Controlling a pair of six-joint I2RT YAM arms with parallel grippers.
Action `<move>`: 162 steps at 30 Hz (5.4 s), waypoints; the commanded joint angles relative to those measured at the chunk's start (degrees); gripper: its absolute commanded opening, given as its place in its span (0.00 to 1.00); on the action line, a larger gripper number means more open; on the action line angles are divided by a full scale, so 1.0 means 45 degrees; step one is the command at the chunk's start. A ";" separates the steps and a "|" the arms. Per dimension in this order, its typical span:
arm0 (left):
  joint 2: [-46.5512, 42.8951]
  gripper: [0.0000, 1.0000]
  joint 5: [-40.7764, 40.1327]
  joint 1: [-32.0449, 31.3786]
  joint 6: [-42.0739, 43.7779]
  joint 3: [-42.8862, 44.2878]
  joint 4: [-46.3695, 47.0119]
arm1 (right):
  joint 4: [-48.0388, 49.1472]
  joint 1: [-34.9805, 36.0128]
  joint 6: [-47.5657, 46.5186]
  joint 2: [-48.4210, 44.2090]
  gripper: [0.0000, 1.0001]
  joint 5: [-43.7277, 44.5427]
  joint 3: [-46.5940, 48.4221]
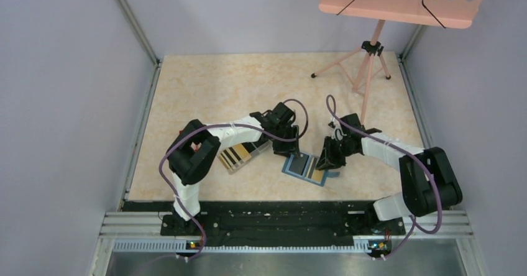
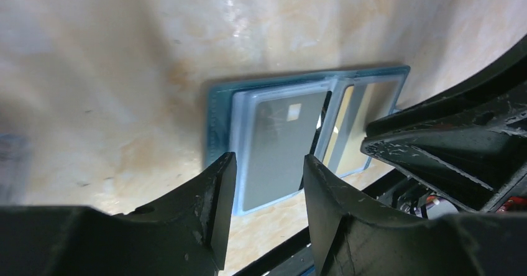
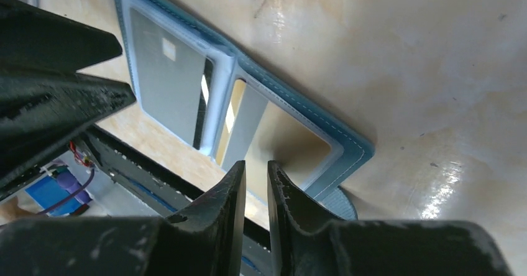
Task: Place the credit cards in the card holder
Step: Turn over the card slot in the card holder, then pick up the credit card from the storage box.
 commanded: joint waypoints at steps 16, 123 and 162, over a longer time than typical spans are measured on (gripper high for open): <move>0.1505 0.44 0.0674 -0.1019 0.0467 0.1756 -0.0654 | 0.0822 0.0265 -0.0108 0.0949 0.07 -0.0332 -0.0321; -0.4716 0.00 -0.4819 0.4368 -0.0461 -0.4570 -0.4165 | -0.0418 0.6217 -0.0063 1.0482 0.48 -0.1806 1.2390; -0.5031 0.02 -0.4533 0.4191 -0.0359 -0.4081 -0.4488 | -0.1332 0.6405 -0.0635 0.9878 0.00 -0.1128 1.2763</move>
